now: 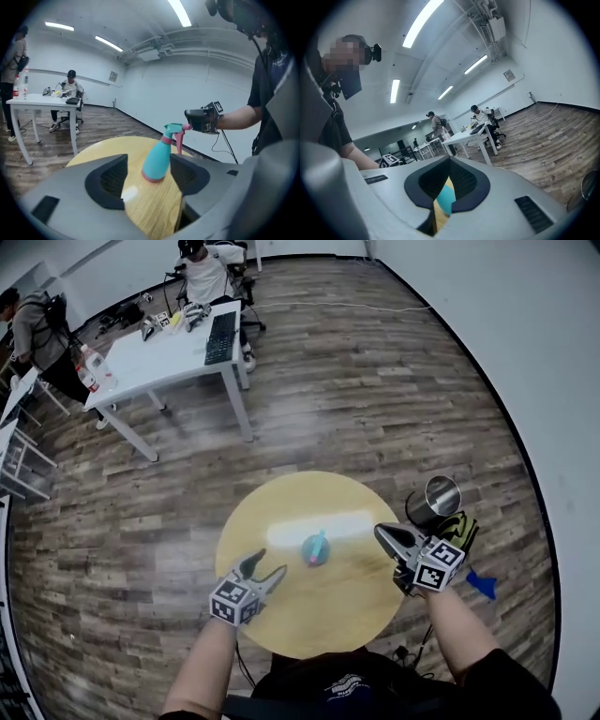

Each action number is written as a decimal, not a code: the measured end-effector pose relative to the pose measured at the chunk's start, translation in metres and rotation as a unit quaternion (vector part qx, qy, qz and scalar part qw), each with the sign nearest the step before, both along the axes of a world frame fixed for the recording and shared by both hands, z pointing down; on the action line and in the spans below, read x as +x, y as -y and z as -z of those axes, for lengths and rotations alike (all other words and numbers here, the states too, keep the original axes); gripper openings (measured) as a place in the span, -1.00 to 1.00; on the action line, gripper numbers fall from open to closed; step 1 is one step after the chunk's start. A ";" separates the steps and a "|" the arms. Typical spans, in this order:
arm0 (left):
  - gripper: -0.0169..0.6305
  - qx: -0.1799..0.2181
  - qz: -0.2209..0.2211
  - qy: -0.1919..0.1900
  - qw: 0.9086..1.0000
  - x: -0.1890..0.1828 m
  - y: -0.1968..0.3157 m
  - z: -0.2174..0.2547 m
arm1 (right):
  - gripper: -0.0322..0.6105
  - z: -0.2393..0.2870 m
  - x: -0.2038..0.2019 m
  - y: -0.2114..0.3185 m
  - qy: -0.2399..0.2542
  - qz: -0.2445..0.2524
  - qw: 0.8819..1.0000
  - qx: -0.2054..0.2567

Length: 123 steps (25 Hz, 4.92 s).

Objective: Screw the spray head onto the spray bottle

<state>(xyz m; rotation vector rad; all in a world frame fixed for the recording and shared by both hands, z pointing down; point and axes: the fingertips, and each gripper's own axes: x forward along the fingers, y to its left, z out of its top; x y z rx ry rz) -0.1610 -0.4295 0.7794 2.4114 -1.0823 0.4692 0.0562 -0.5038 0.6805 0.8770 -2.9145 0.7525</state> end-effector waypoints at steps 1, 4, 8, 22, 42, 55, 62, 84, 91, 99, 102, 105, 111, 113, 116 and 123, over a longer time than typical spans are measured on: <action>0.05 0.000 -0.019 0.015 1.000 0.009 0.005 -0.011 | -0.83 -0.005 0.000 0.001 0.000 -0.003 1.000 -0.002; 0.36 -0.002 -0.066 0.057 0.996 0.035 0.014 -0.042 | -0.83 -0.020 0.002 -0.001 0.001 -0.010 1.000 -0.009; 0.47 -0.001 -0.085 0.077 0.993 0.064 0.031 -0.073 | -0.83 -0.043 0.007 -0.004 -0.001 -0.016 1.000 -0.020; 0.57 0.011 -0.126 0.128 0.984 0.120 0.062 -0.138 | -0.83 -0.083 0.034 -0.005 -0.005 -0.030 0.999 -0.039; 0.47 0.029 -0.200 0.288 0.936 0.105 0.090 -0.095 | -0.82 -0.058 0.042 0.004 0.007 -0.014 0.999 -0.033; 0.47 0.179 -0.234 0.600 0.744 0.043 0.083 0.101 | -0.18 0.089 -0.030 -0.021 0.106 0.099 0.982 -0.123; 0.47 0.265 -0.152 0.719 0.624 0.017 0.091 0.202 | -0.01 0.131 -0.095 -0.042 0.143 0.161 0.937 -0.276; 0.46 0.230 -0.118 0.744 0.616 0.003 0.065 0.236 | -0.40 0.175 -0.137 -0.060 0.185 0.180 0.916 -0.309; 0.46 0.215 -0.142 0.742 0.619 0.002 0.063 0.235 | -0.40 0.183 -0.140 -0.063 0.105 0.198 0.952 -0.209; 0.46 0.193 -0.157 0.735 0.631 0.008 0.056 0.224 | -0.40 0.183 -0.140 -0.079 -0.127 0.206 0.967 0.076; 0.46 0.187 -0.159 0.734 0.633 0.009 0.054 0.223 | -0.40 0.181 -0.141 -0.084 -0.201 0.202 0.942 0.178; 0.46 0.188 -0.158 0.737 0.629 0.009 0.055 0.225 | -0.40 0.180 -0.141 -0.085 -0.222 0.202 0.931 0.211; 0.46 0.201 -0.138 0.738 0.629 0.010 0.062 0.236 | -0.40 0.190 -0.134 -0.068 -0.045 0.203 0.978 0.011; 0.45 0.207 -0.133 0.741 0.625 0.010 0.063 0.243 | -0.40 0.192 -0.130 -0.060 0.032 0.197 0.976 -0.082; 0.45 0.219 -0.128 0.749 0.612 0.010 0.066 0.248 | -0.40 0.183 -0.127 -0.052 0.136 0.182 0.945 -0.233; 0.45 0.213 -0.136 0.755 0.605 0.007 0.062 0.242 | -0.40 0.189 -0.135 -0.061 0.119 0.190 0.957 -0.186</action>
